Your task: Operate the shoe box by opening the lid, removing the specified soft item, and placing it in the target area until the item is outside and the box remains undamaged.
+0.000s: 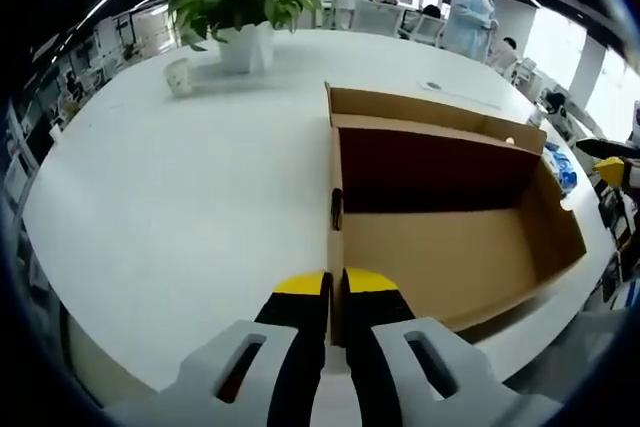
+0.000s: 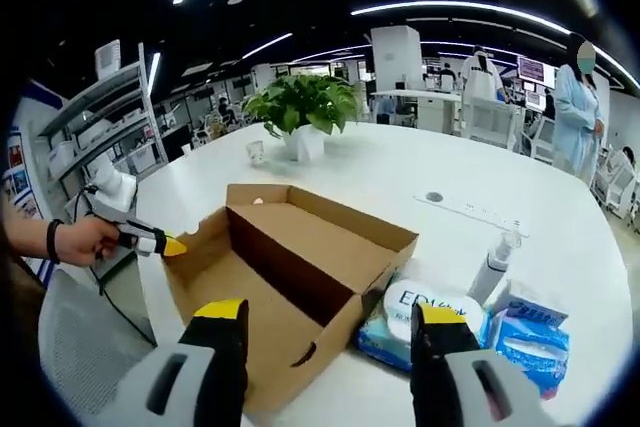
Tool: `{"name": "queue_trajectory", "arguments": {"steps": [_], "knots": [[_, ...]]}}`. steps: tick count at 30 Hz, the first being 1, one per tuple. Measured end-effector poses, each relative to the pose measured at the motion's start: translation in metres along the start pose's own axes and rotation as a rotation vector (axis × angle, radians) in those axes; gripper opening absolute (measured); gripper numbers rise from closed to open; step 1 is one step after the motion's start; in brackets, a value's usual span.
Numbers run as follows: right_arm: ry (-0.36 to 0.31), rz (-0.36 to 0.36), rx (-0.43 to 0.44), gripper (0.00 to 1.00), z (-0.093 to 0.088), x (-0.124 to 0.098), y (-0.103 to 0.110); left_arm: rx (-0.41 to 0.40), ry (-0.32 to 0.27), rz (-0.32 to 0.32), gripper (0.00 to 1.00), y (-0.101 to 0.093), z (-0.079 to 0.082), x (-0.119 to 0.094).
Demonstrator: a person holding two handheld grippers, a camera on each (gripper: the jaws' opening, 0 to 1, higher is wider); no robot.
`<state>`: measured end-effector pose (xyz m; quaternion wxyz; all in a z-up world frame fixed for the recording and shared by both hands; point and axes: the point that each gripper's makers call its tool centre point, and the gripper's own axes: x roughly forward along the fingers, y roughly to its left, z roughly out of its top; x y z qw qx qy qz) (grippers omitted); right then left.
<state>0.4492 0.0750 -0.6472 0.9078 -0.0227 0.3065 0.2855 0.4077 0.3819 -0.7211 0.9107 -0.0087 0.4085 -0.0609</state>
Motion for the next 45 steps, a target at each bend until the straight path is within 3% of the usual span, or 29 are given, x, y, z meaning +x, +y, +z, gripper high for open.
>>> {"name": "queue_trajectory", "arguments": {"steps": [10, 18, 34, 45], "knots": [[0.013, -0.008, 0.023, 0.64, 0.027, 0.029, -0.025, -0.003, 0.008, 0.001, 0.04, 0.005, 0.002, 0.011], [0.037, -0.009, 0.05, 0.63, 0.035, 0.056, -0.038, -0.005, 0.009, 0.004, 0.04, 0.006, 0.0, 0.013], [0.134, -0.008, 0.077, 0.61, 0.034, 0.11, -0.061, -0.023, 0.009, 0.001, 0.04, 0.005, -0.002, 0.015], [0.188, -0.014, 0.086, 0.59, 0.028, 0.131, -0.069, -0.033, 0.009, 0.008, 0.04, 0.005, -0.003, 0.015]]}}
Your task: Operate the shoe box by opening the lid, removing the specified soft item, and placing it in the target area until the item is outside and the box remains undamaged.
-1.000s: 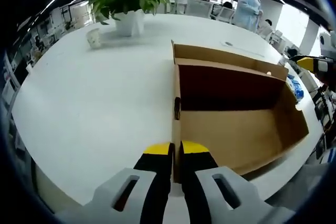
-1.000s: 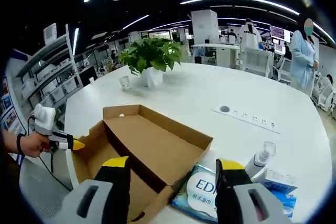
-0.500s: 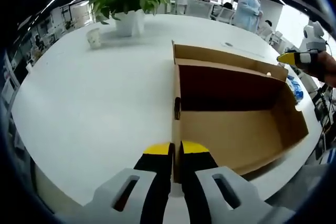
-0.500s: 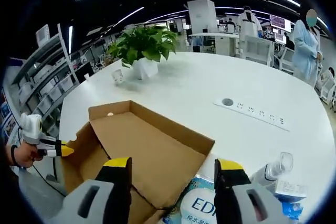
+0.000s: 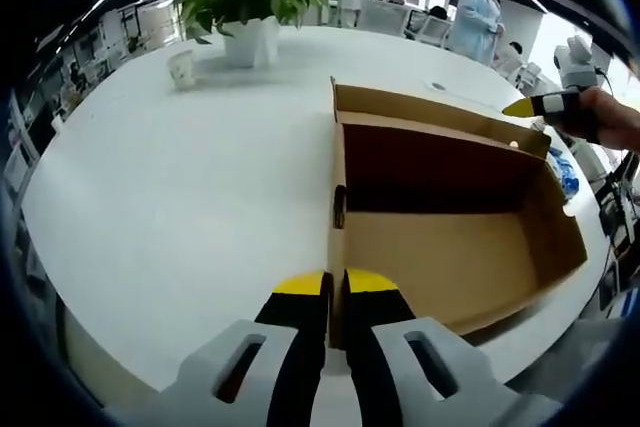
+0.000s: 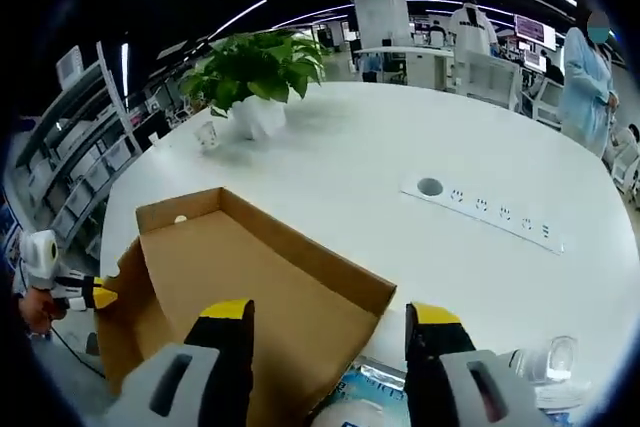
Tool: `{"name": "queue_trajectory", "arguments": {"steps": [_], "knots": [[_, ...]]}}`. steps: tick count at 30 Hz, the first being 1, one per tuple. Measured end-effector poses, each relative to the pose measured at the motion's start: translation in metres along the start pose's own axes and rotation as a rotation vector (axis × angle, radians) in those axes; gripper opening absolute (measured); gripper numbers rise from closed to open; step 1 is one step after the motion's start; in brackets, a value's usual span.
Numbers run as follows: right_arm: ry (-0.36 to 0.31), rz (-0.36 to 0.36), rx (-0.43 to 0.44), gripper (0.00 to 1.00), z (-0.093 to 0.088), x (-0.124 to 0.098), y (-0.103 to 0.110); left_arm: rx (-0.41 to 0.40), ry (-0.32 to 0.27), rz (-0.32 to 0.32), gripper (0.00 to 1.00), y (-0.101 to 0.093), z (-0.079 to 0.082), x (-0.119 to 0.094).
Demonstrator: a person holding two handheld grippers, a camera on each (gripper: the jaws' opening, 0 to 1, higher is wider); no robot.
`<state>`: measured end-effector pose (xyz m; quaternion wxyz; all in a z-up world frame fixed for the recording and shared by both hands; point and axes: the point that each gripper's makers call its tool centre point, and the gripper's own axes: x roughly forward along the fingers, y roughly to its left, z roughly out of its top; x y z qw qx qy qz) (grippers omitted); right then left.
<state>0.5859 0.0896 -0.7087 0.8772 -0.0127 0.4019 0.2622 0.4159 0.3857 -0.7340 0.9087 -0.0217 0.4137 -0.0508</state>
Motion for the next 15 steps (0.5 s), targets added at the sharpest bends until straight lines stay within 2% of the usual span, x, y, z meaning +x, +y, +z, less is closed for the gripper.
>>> {"name": "queue_trajectory", "arguments": {"steps": [9, 15], "knots": [[0.033, -0.005, 0.064, 0.57, -0.008, 0.014, -0.002, -0.009, -0.001, 0.004, 0.04, 0.0, 0.0, 0.0], [0.071, -0.014, 0.096, 0.5, -0.016, 0.022, -0.008, -0.005, 0.001, 0.002, 0.04, 0.0, 0.0, -0.001]]}}
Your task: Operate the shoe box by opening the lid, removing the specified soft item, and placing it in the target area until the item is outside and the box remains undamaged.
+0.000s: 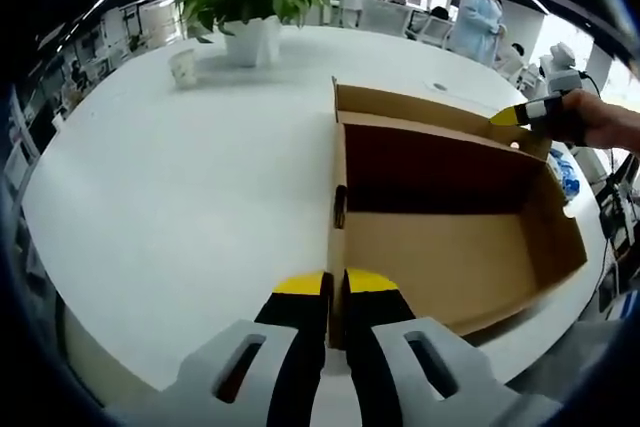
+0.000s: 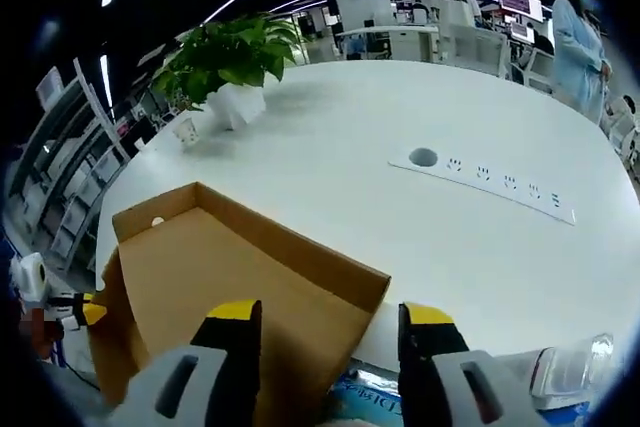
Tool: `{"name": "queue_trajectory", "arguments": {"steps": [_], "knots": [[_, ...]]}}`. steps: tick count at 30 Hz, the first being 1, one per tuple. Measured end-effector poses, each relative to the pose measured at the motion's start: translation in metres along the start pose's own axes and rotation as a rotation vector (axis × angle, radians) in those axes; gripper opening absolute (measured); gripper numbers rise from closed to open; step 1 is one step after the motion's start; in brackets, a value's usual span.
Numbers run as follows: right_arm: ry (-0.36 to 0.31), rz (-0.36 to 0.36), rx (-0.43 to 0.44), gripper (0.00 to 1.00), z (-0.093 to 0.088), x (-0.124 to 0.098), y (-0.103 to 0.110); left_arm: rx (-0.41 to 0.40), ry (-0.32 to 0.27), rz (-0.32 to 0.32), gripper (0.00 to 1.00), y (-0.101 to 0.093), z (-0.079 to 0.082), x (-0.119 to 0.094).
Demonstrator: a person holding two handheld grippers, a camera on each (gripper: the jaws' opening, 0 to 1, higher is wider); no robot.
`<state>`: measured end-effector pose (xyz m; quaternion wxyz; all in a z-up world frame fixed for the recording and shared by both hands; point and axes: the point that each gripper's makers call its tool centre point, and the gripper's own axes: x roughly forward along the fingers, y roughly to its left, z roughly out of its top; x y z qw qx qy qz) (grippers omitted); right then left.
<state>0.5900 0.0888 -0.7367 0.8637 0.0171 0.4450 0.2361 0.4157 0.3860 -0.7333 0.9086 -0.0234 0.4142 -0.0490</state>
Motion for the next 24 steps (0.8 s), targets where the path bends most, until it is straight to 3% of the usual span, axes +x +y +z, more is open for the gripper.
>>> {"name": "queue_trajectory", "arguments": {"steps": [7, 9, 13, 17, 24], "knots": [[0.054, -0.025, 0.01, 0.37, -0.007, 0.007, -0.013, 0.006, 0.0, 0.0, 0.04, 0.0, 0.0, 0.001], [0.085, -0.011, 0.086, 0.31, -0.012, 0.01, -0.013, 0.011, 0.001, 0.001, 0.04, 0.0, 0.0, 0.001], [0.11, -0.033, 0.133, 0.2, -0.015, 0.015, -0.016, 0.028, 0.001, 0.002, 0.04, 0.0, 0.0, 0.001], [0.151, -0.082, 0.106, 0.13, -0.019, 0.019, -0.02, 0.027, 0.001, 0.001, 0.04, 0.0, 0.0, 0.001], [0.131, -0.117, 0.125, 0.06, -0.012, 0.014, -0.026, 0.031, 0.0, 0.001, 0.04, 0.0, 0.0, 0.001]]}}
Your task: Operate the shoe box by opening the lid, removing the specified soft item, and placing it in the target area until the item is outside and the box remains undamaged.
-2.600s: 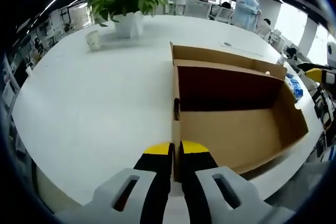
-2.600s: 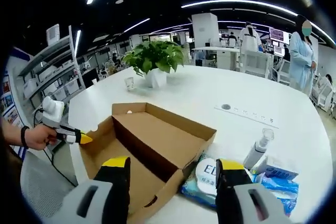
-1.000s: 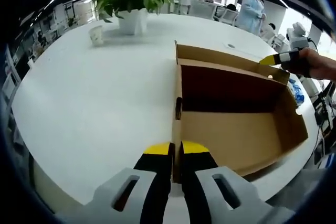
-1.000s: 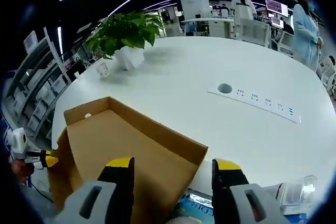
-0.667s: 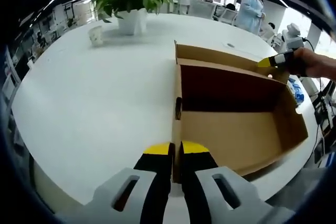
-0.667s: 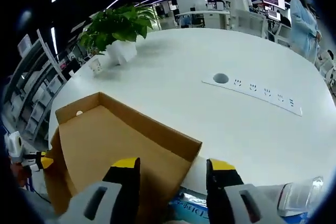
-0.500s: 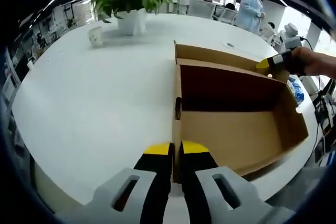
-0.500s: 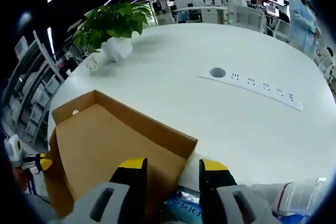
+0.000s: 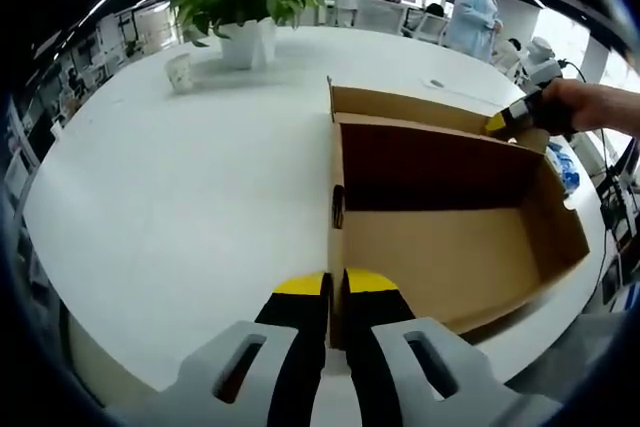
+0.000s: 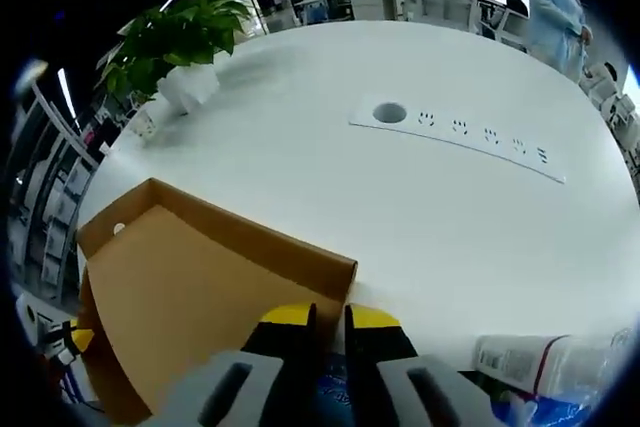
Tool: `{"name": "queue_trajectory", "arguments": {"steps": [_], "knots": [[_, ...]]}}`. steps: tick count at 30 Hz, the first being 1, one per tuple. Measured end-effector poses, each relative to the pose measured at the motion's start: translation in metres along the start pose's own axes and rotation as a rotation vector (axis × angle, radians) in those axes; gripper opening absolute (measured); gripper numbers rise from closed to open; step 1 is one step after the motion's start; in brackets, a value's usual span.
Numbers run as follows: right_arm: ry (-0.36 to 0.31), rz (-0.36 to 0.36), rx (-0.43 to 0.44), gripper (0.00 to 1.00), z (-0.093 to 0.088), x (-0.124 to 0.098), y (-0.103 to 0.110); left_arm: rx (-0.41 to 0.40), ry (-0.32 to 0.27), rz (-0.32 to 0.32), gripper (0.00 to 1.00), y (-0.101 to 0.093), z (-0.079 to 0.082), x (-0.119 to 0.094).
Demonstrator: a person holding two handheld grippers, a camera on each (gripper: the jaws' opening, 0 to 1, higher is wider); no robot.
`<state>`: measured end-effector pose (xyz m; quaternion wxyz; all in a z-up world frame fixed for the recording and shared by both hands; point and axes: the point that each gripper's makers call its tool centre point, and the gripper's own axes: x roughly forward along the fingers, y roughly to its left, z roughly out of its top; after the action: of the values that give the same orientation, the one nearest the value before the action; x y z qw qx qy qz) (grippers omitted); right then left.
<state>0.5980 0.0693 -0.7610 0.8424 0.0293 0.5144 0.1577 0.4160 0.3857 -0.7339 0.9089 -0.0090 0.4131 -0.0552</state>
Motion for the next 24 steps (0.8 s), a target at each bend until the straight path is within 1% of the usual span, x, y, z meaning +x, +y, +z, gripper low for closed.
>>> {"name": "queue_trajectory", "arguments": {"steps": [2, 5, 12, 15, 24], "knots": [[-0.003, -0.003, -0.003, 0.05, 0.001, 0.001, -0.002, 0.001, 0.0, -0.001, 0.04, 0.0, 0.0, 0.0], [-0.019, -0.002, 0.018, 0.03, 0.007, -0.006, -0.003, 0.006, 0.001, -0.001, 0.04, -0.001, 0.0, 0.0], [-0.051, -0.018, -0.008, 0.03, 0.014, -0.019, 0.001, 0.008, -0.003, -0.005, 0.04, -0.001, 0.0, 0.0], [-0.065, -0.015, -0.003, 0.02, 0.018, -0.018, -0.003, 0.006, -0.004, -0.005, 0.04, -0.001, 0.0, 0.0], [-0.11, -0.027, -0.025, 0.02, 0.026, -0.039, 0.002, 0.004, -0.006, -0.007, 0.04, 0.0, 0.0, 0.0]]}}
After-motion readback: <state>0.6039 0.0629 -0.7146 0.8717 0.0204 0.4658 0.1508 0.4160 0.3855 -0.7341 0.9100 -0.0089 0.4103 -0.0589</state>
